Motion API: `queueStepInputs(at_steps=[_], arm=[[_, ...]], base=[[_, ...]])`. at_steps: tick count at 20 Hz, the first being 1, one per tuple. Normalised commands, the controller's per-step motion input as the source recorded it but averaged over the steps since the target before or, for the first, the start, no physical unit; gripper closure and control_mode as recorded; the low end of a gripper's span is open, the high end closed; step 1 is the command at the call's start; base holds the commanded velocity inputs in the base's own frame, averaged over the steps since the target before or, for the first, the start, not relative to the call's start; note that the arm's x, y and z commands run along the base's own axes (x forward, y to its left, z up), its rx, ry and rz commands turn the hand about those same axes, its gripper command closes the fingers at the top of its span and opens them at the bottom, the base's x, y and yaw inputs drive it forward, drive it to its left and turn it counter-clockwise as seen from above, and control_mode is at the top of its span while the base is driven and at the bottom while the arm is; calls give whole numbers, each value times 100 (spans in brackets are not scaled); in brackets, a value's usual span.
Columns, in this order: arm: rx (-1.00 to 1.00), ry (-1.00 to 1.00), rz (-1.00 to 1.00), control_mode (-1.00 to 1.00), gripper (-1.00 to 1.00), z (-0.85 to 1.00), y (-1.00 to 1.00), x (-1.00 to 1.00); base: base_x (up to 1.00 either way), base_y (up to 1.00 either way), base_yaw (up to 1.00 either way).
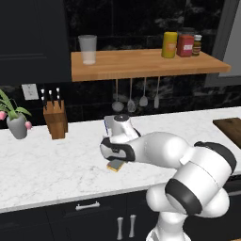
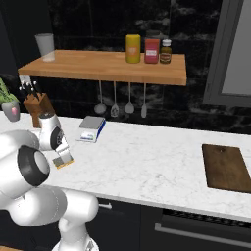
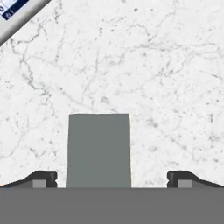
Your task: Pick up the sponge from the counter and clean the cutting board by briefly scrubbing or pressing down on the cutting board. Once finished, release the sponge.
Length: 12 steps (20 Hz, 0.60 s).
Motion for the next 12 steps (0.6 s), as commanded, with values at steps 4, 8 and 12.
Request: queueStepInputs(at_steps=[4, 8, 12], arm=[[0, 0, 0, -100, -100, -25, 2, 0], [0, 0, 0, -100, -100, -26, 0, 0], [0, 0, 0, -100, -100, -12, 0, 0]], base=[[0, 0, 0], [0, 0, 0], [0, 0, 0]])
